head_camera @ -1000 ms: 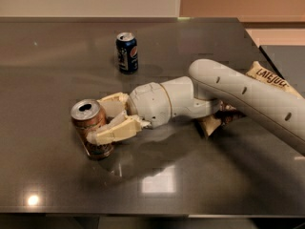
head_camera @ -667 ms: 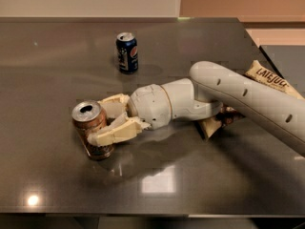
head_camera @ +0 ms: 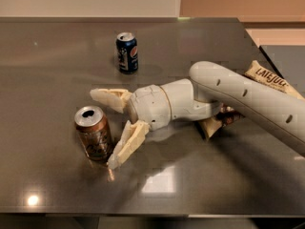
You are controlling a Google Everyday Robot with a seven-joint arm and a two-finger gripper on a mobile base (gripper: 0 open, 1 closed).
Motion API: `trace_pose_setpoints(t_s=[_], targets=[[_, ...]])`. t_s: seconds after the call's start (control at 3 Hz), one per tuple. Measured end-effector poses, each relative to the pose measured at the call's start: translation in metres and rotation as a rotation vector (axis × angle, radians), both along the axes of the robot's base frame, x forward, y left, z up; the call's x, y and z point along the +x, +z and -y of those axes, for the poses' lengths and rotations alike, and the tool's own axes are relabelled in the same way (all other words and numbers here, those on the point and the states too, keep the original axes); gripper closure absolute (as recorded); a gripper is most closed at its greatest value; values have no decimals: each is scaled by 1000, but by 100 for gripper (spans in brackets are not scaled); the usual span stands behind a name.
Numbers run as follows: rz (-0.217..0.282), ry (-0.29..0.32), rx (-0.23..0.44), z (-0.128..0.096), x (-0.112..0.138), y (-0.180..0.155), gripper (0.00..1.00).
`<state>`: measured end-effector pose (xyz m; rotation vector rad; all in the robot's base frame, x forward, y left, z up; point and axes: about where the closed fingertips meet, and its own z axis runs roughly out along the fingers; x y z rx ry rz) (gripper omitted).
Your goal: Place orange can upright
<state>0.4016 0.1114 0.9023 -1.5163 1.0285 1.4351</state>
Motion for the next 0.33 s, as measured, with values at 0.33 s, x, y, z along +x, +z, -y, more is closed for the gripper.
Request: trace_pose_setpoints(t_s=[0.33], targets=[[0, 0, 0, 0, 0, 0, 0]])
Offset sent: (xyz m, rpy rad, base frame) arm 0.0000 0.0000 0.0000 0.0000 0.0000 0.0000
